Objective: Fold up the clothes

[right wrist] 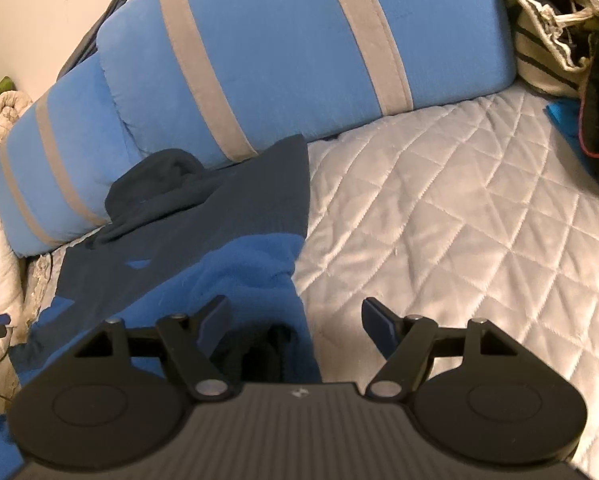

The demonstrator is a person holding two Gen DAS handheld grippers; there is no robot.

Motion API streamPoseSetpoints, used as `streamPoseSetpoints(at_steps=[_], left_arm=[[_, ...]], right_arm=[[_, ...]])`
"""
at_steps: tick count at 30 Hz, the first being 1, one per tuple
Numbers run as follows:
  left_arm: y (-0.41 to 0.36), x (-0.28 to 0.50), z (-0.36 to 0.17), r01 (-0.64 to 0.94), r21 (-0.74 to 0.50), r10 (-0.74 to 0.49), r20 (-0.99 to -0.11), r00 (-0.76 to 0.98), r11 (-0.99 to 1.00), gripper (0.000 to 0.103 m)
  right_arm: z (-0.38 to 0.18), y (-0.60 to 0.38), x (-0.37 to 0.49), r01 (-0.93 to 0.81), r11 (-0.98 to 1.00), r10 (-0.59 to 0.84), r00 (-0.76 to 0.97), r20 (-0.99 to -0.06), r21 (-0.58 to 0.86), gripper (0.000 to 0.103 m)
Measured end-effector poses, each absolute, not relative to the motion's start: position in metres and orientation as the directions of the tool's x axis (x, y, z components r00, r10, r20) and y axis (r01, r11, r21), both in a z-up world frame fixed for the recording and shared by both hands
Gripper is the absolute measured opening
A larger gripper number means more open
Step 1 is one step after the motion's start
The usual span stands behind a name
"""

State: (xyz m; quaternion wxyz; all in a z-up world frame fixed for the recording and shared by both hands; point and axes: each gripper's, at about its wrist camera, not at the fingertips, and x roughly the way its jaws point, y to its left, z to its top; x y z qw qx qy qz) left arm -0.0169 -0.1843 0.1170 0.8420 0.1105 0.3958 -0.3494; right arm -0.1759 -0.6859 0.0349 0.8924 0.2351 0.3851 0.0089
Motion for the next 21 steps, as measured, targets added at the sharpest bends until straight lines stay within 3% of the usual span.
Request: streamPoseSetpoints(at_steps=[11, 16, 18, 21], left_arm=[[-0.245, 0.015, 0.069, 0.759, -0.074, -0.496, -0.797, 0.346, 0.647, 0.064], [-0.253, 0.021, 0.057, 0.760, -0.076, -0.485, -0.809, 0.332, 0.646, 0.039], [-0.256, 0.021, 0.055, 0.764, -0.056, -0.474, -0.813, 0.338, 0.642, 0.014], [-0.250, 0.019, 0.061, 0.743, -0.043, -0.472, -0.796, 0.378, 0.668, 0.006]], right_arm=[[0.009, -0.691, -0.127, 0.181, 0.844, 0.251, 0.697, -0.671, 0.504, 0.082], [-0.007, -0.690, -0.112, 0.194, 0.818, 0.294, 0.668, -0.683, 0.542, 0.082], [-0.010, -0.688, -0.113, 0.180, 0.824, 0.306, 0.657, -0.689, 0.537, 0.082], [-0.013, -0.685, -0.119, 0.159, 0.838, 0.314, 0.641, -0.701, 0.522, 0.073]])
